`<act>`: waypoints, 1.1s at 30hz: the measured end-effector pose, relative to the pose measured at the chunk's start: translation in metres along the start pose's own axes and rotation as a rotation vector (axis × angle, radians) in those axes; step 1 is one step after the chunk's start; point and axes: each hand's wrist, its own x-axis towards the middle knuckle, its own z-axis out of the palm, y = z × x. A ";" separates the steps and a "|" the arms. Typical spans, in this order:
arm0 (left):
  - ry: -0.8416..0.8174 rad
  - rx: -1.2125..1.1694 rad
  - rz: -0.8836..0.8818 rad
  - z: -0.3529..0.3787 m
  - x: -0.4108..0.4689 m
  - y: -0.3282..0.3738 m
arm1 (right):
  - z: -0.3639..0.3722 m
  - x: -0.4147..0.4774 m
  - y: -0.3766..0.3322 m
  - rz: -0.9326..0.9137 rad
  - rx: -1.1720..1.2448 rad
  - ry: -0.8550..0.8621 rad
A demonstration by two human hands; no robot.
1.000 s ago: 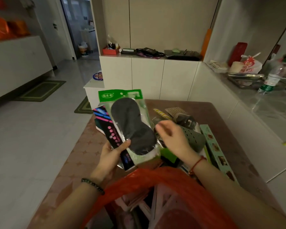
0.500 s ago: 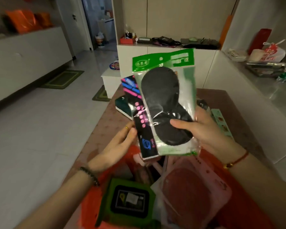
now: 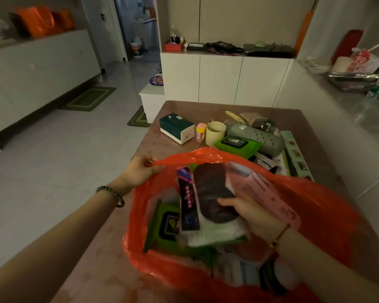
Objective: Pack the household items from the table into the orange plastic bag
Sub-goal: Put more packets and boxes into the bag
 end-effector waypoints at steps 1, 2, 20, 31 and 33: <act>-0.018 -0.027 -0.008 0.001 -0.002 -0.001 | 0.003 0.006 0.004 -0.045 0.037 0.049; -0.043 -0.058 -0.011 0.002 -0.003 0.000 | 0.008 0.011 0.008 -0.084 0.024 0.073; -0.212 0.233 0.000 -0.044 0.036 0.030 | -0.054 0.008 -0.158 -0.249 -0.632 -0.100; -0.298 0.148 0.001 0.061 0.161 0.042 | -0.046 0.193 -0.127 -0.254 -1.014 0.134; -0.355 0.192 -0.033 0.078 0.174 0.030 | -0.035 0.218 -0.105 -0.239 -1.177 0.096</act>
